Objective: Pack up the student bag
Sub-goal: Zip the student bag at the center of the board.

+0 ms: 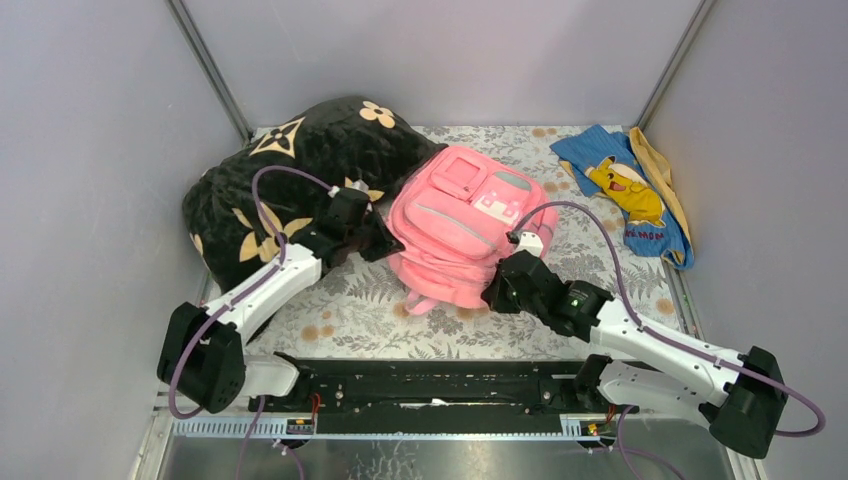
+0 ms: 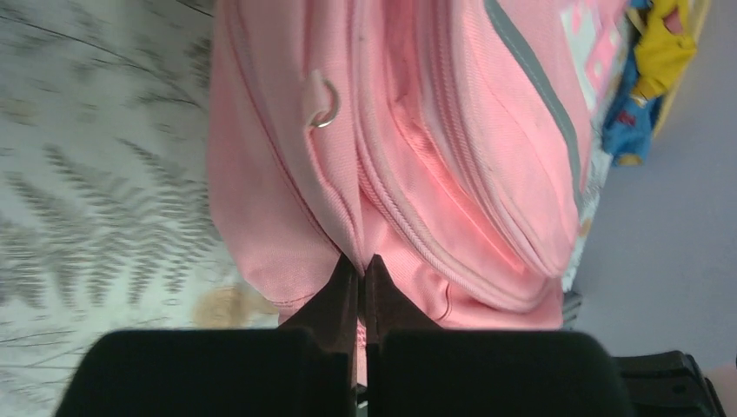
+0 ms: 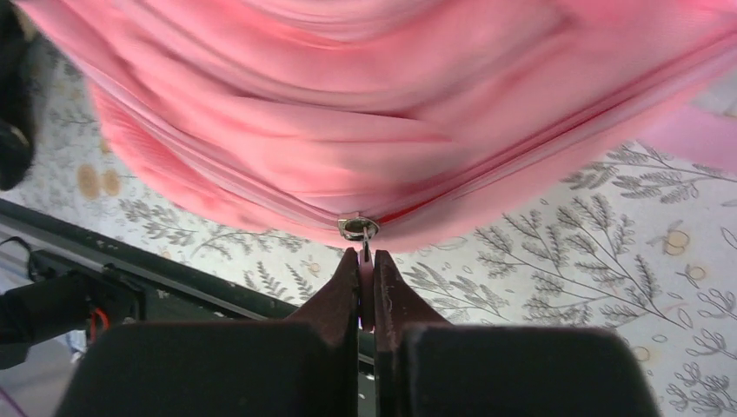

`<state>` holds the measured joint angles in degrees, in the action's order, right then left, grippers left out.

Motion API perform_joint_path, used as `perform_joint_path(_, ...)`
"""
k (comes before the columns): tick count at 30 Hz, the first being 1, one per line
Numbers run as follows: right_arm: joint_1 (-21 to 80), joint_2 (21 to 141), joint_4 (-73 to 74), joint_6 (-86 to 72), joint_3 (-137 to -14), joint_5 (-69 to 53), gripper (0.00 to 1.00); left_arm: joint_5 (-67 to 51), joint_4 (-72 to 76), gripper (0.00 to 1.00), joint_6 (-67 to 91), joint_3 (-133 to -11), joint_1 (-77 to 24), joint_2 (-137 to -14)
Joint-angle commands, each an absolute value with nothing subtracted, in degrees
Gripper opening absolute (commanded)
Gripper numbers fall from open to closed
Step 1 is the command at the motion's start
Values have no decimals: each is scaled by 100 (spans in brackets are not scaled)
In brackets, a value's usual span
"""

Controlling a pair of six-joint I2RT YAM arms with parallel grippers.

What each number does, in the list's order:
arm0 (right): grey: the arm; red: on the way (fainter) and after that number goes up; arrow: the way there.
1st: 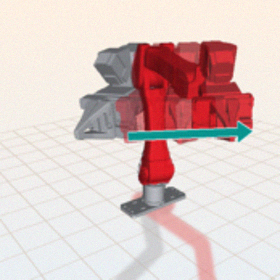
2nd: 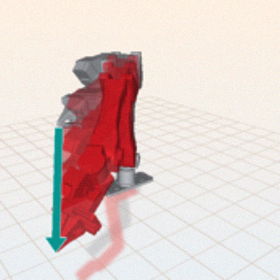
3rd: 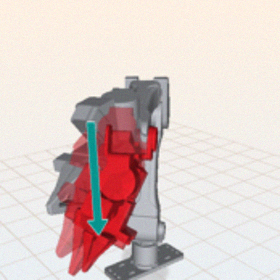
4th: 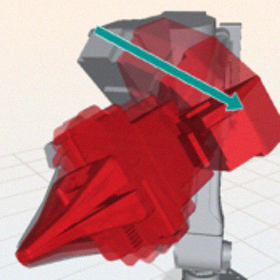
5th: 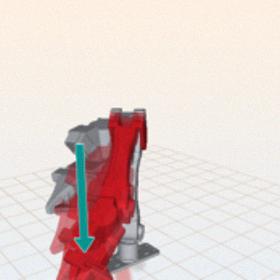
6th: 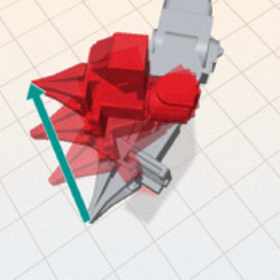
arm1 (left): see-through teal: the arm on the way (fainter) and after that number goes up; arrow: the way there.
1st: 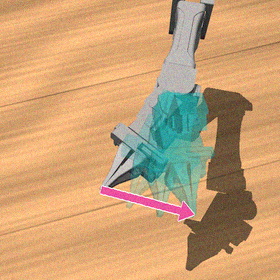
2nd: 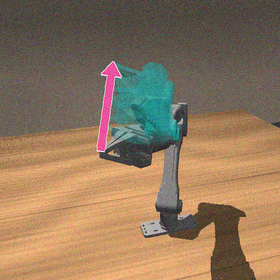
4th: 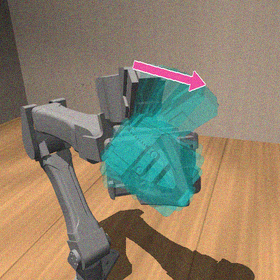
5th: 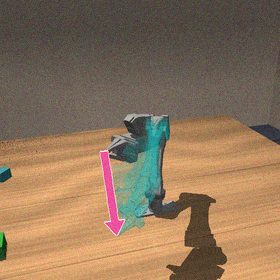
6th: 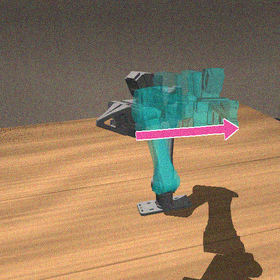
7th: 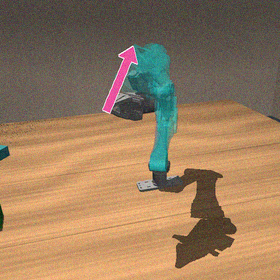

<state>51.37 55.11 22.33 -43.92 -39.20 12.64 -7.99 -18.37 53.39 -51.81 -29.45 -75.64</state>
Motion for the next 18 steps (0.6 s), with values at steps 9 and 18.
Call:
perform_joint_path(9,4820,5215,3075,-4422,-3601,2506,0,-271,-2641,0,3753,-5292,-1269,-7256)
perform_joint_path(18,2664,4983,2410,-4233,-3035,1547,0,172,-3218,0,3064,-5980,-1179,-7374)
